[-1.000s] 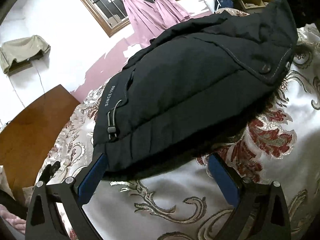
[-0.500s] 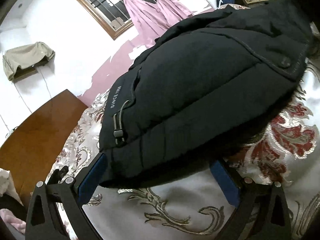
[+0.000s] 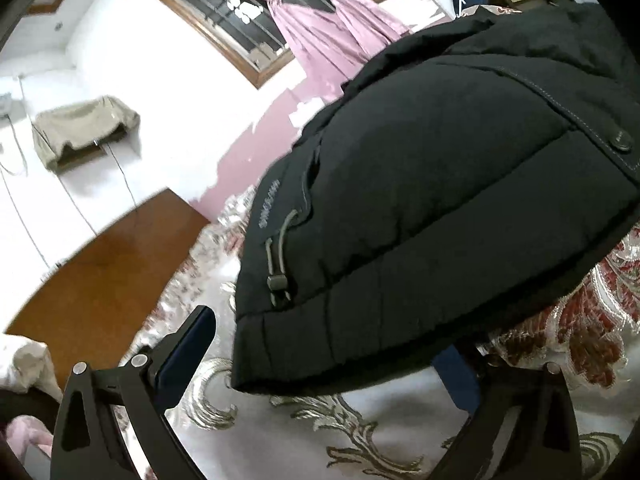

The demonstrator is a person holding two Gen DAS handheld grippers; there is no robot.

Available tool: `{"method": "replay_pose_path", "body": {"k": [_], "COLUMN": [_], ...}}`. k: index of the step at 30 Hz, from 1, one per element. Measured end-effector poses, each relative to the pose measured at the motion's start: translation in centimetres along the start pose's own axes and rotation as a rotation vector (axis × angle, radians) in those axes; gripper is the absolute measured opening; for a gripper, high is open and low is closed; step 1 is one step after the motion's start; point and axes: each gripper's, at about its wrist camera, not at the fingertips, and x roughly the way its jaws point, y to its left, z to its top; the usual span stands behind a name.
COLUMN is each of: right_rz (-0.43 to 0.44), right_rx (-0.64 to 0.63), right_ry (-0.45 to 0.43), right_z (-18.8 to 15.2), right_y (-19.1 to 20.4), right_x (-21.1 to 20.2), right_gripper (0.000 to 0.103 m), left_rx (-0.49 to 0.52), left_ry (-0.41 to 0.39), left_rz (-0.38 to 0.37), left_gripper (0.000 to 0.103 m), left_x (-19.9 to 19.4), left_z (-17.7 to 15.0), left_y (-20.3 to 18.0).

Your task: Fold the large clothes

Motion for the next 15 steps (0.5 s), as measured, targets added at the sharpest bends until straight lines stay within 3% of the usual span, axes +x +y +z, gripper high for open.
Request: {"method": "replay_pose_path", "body": {"k": [6, 9, 10, 11, 15], "right_rz": [-0.062, -0.035, -0.029, -0.024, -0.026], "right_rx": [-0.056, -0.055, -0.054, -0.055, -0.049], "right_ry": [-0.113, -0.131, -0.132, -0.132, -0.144], "right_z": [0.0, -0.1, -0.1, -0.1, 0.0], "right_y": [0.9, 1.0, 0.8, 0.8, 0.6], "right_x": [-2.0, -2.5, -2.5, -2.5, -2.8], "right_gripper": [0.099, 0.082, 0.074, 0.067, 0.060], "left_rx": [-0.032, -0.064, -0.060, -0.056, -0.084], "left_ry": [-0.006, -0.011, -0.016, -0.016, -0.038], "left_rz": [0.019, 0.021, 0.042, 0.055, 0.070], "left_gripper": [0.083, 0.081, 0.070, 0.066, 0.050], "left_x": [-0.1, 0.0, 0.0, -0.1, -0.2], "left_z": [0.1, 0.2, 0.2, 0.2, 0.3], "left_y": [0.7, 1.3, 1.3, 1.3, 1.9]}}
